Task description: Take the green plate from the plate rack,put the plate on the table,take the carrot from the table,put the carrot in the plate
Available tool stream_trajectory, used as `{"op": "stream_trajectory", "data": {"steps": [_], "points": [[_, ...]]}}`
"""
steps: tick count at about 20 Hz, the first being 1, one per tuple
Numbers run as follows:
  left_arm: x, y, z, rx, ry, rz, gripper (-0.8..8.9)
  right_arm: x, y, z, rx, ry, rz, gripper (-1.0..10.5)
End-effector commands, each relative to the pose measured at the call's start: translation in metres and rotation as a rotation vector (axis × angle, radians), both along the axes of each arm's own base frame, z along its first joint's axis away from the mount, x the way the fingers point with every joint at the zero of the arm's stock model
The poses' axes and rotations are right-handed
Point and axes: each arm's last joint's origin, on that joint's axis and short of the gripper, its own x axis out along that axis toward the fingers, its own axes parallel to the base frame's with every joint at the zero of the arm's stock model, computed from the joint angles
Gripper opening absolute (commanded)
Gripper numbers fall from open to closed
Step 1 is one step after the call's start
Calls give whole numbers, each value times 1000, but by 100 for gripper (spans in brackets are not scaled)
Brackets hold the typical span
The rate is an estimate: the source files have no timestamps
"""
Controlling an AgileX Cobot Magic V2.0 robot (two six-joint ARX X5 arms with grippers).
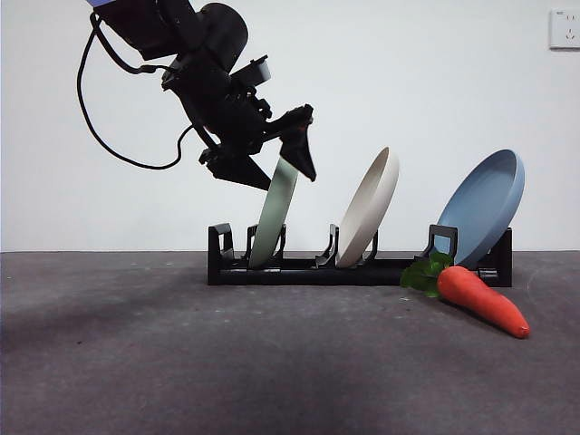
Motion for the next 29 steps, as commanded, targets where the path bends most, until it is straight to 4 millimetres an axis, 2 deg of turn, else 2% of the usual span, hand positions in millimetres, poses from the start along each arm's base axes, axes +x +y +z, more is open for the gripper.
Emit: {"op": "stream_trajectory", "data": {"steps": [1,3,9,12,16,20,23,25,29], "points": [[1,-2,-4,2,3,-21,87,0,0,1,1,-8,1,629],[1,-3,-4,-19,10,-52,0,0,0,1,1,-8,1,629],[-1,-2,2,-39,7,-70,-8,0,0,1,1,-9,1,629],[-6,1,18,-54,-26,-69,-8,0,0,1,1,-10,1,629],[-21,8,58,-89,-109,-70,-8,0,0,1,1,-10,1,629],[-53,23,108,-108,-161,-71,-8,0,0,1,1,-10,1,629],[-97,32,142,-18,-186,-148,-8,0,0,1,1,-10,1,629],[-126,31,150,139,-193,-192,-7,0,0,2,2,-13,1,629],[-171,4,133,473,-104,-290,-6,1,0,2,2,-16,1,629]]}}
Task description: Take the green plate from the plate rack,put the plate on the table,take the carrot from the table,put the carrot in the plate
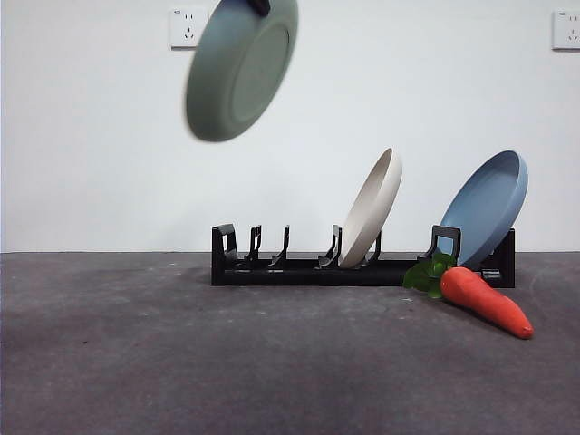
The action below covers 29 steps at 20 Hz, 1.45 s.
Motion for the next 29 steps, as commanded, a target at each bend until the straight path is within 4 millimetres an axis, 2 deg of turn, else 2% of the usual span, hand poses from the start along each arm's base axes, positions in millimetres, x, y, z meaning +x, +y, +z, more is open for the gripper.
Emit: {"op": "stream_trajectory", "data": {"steps": [1,5,12,18,22,25,26,29], "points": [[-15,-20,-18,183,0,-77,-6,0,0,1,2,-7,1,629],[-50,-54,-55,389,-64,-86,-6,0,0,1,3,-7,1,629],[-86,-80,-158,604,-181,-170,-6,0,0,1,3,-6,1,629],[-89,-108,-217,709,-206,-211,-6,0,0,1,5,-5,2,629],[-84,-116,-246,755,-182,-218,-6,0,0,1,9,-2,-2,629],[-83,-118,-261,782,-159,-225,2,0,0,1,9,-2,-3,629],[-83,-118,-261,771,-148,-225,30,0,0,1,9,-2,-3,629],[-86,-120,-258,742,-143,-223,312,0,0,1,9,-2,-3,629]]}}
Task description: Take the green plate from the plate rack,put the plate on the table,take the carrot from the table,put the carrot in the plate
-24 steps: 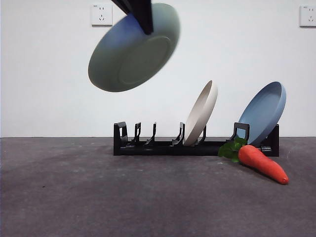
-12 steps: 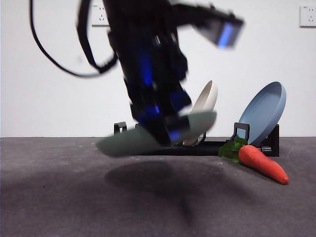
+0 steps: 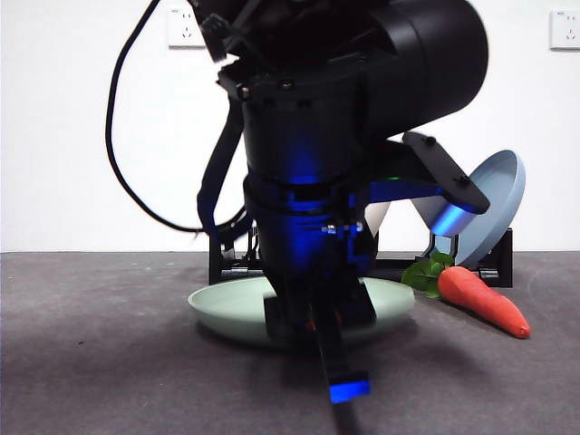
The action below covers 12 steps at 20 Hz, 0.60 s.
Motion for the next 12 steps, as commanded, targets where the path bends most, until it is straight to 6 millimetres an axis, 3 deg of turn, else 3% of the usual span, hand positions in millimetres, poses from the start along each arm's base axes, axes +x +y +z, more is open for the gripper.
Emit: {"op": "stream_trajectory", "data": {"steps": [1,6,12], "points": [[-3,0,-4,-2,18,7,324,0,0,1,6,-4,-1,629],[-9,5,17,-37,-2,25,325,4,1,0,4,10,-2,629],[-24,32,89,-243,-22,103,325,33,3,-3,12,23,-13,628]]}}
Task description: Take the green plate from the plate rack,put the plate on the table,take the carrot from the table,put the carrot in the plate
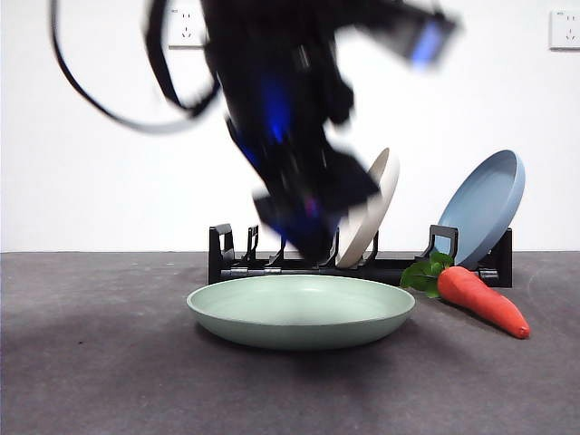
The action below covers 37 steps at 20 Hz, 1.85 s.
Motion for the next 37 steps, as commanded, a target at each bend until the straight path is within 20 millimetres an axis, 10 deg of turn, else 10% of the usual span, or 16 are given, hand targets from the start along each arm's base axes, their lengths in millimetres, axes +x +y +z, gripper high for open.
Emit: {"op": "stream_trajectory", "data": {"steps": [1,8,12,31,37], "points": [[-10,16,27,-123,9,61,325,18,2,-1,15,-5,-14,626],[-53,92,134,-750,98,97,324,114,11,-39,6,34,-111,626],[-72,127,161,-915,132,9,323,153,27,-76,-108,72,-152,626],[-81,141,170,-1038,246,-22,323,210,56,-178,-280,149,-174,517],[-81,141,170,-1037,244,-20,323,210,59,-179,-271,148,-159,13]]}}
